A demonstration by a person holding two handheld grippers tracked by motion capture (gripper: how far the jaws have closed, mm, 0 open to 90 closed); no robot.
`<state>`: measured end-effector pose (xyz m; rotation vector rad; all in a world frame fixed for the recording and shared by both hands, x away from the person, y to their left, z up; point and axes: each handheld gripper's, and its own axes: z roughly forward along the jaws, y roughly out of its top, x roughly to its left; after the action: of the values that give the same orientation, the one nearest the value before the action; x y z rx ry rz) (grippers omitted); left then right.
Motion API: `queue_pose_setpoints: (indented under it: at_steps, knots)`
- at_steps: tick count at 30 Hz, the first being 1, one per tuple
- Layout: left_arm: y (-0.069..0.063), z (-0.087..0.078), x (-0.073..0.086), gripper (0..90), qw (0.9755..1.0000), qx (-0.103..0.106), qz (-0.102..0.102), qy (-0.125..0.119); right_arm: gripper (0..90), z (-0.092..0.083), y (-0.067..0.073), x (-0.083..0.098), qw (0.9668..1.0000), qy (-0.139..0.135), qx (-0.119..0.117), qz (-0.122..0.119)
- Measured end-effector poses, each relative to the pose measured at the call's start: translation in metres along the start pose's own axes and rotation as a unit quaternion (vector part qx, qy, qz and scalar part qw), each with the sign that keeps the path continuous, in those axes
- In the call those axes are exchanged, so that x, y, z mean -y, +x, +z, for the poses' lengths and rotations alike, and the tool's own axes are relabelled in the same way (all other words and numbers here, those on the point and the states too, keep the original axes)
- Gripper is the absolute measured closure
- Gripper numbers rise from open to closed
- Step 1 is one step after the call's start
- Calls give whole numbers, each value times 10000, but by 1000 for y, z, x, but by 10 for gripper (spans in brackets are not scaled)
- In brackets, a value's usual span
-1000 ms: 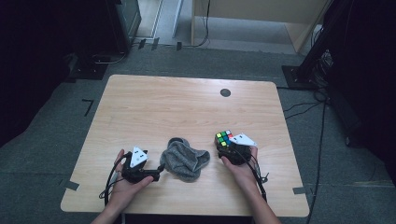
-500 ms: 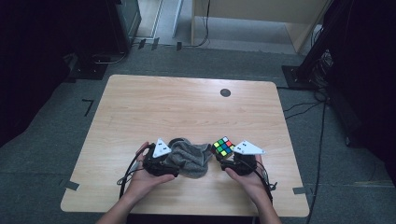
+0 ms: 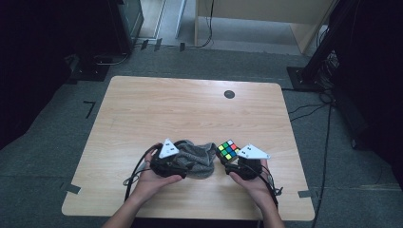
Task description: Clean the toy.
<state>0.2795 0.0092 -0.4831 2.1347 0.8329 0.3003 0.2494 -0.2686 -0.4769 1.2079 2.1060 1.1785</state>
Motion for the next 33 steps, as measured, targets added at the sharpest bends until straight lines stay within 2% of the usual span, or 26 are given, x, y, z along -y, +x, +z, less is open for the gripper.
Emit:
queue_pose_setpoints:
  at_steps: [2,7,10,14,16,19,21,23,25,28,29,30,32,33]
  knots:
    - [-3,12,3,148,9998,-139,-23,167,342,0,2,0,10000,-2,-15,1]
    - [-4,26,5,187,9984,-427,-3,382,342,3,4,5,9999,32,-95,66]
    - [-5,32,9,226,9980,-404,78,490,342,7,8,6,9999,88,-119,10]
    - [-1,27,11,453,9989,-195,144,391,342,9,15,5,9997,83,-200,-103]
    - [3,22,14,578,9994,-122,103,293,342,10,18,5,9996,81,-235,-96]
    - [12,15,16,721,9997,-138,76,177,342,12,22,7,9994,65,-325,-102]
    - [20,8,14,761,9998,-173,-32,53,342,12,26,7,9991,69,-389,-182]
    - [26,-2,11,773,9996,-73,-175,-187,343,11,30,7,9987,41,-438,-275]
    - [29,-16,6,775,9971,246,-205,-692,343,10,34,6,9982,-40,-514,-301]
    - [23,-33,-4,774,9903,640,-40,-1229,344,10,39,4,9975,-112,-607,-336]
    - [22,-38,-8,774,9869,827,-109,-1380,344,10,41,3,9971,-105,-640,-390]
    - [20,-41,-11,774,9823,1068,-194,-1529,344,11,43,3,9967,-96,-662,-468]
    - [16,-44,-16,772,9760,1449,-255,-1604,344,14,48,3,9961,-52,-670,-564]
    - [12,-43,-17,769,9756,1564,-207,-1528,344,16,52,3,9958,-29,-671,-617]
